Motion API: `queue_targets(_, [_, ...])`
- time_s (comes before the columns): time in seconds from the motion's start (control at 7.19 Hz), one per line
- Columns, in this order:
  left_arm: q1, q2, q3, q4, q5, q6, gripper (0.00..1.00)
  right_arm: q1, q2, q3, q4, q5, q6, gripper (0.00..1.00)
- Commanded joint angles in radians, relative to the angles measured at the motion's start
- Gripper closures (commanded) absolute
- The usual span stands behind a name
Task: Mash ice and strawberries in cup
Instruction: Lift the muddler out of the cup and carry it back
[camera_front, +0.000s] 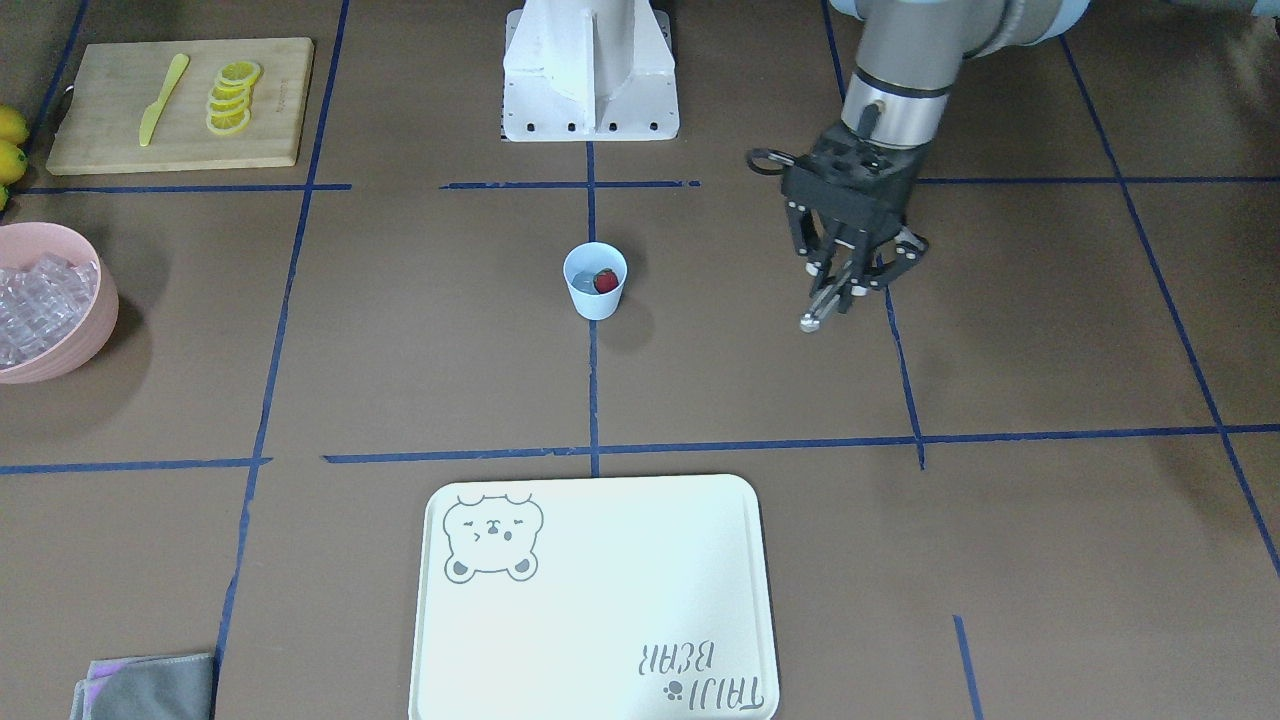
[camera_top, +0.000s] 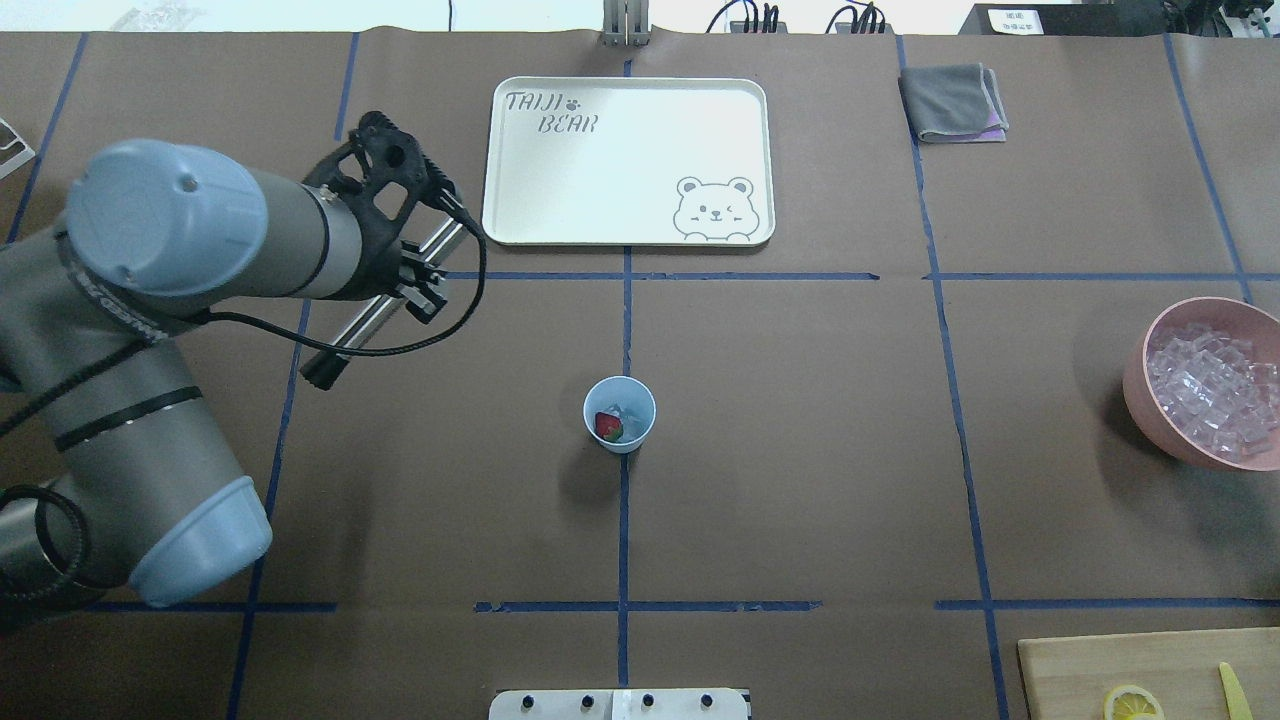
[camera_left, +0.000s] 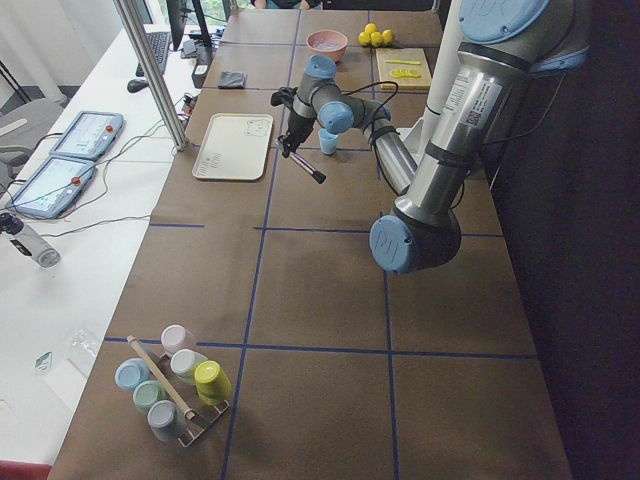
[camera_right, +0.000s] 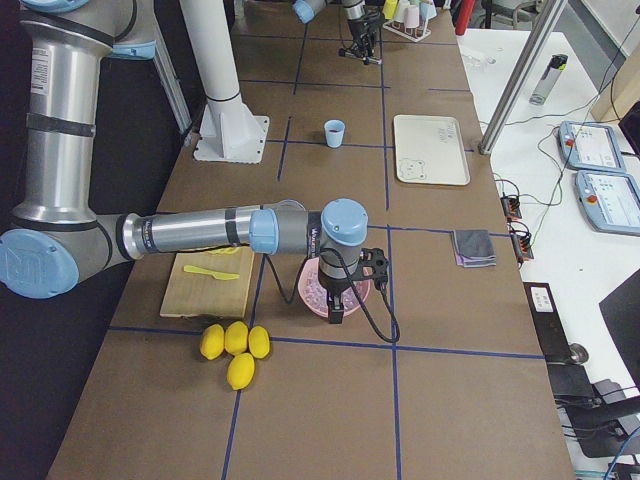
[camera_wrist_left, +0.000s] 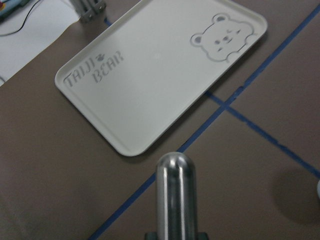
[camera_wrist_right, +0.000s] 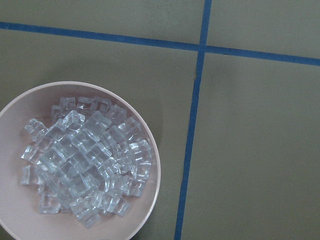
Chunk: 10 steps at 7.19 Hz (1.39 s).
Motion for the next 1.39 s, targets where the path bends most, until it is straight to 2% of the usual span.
queue_targets(0.0, [-0.173,0.031,0.006,0.252,-0.098,0.001,0.99,0.000,-0.002,0.005,0.000,0.000,0.000,0.01])
queue_targets(0.14, [-0.235,0.054,0.012,0.308,-0.122,-0.011,0.99,0.000,-0.002,0.005,0.000,0.000,0.000,0.01])
queue_targets(0.56, [-0.376,0.183,0.064,0.279,-0.180,-0.013,0.99,0.000,0.000,0.003,0.000,0.000,0.000,0.01])
queue_targets(0.7, [-0.391,0.201,0.114,0.212,-0.208,-0.013,0.99,0.000,0.000,0.003,0.000,0.000,0.000,0.01])
queue_targets(0.97, [-0.395,0.264,0.270,-0.042,-0.259,-0.022,0.99,0.000,0.000,0.003,0.000,0.000,0.000,0.01])
queue_targets(1.25, [-0.392,0.283,0.407,-0.183,-0.259,-0.050,0.98,0.000,-0.002,0.003,0.000,0.000,0.000,0.01])
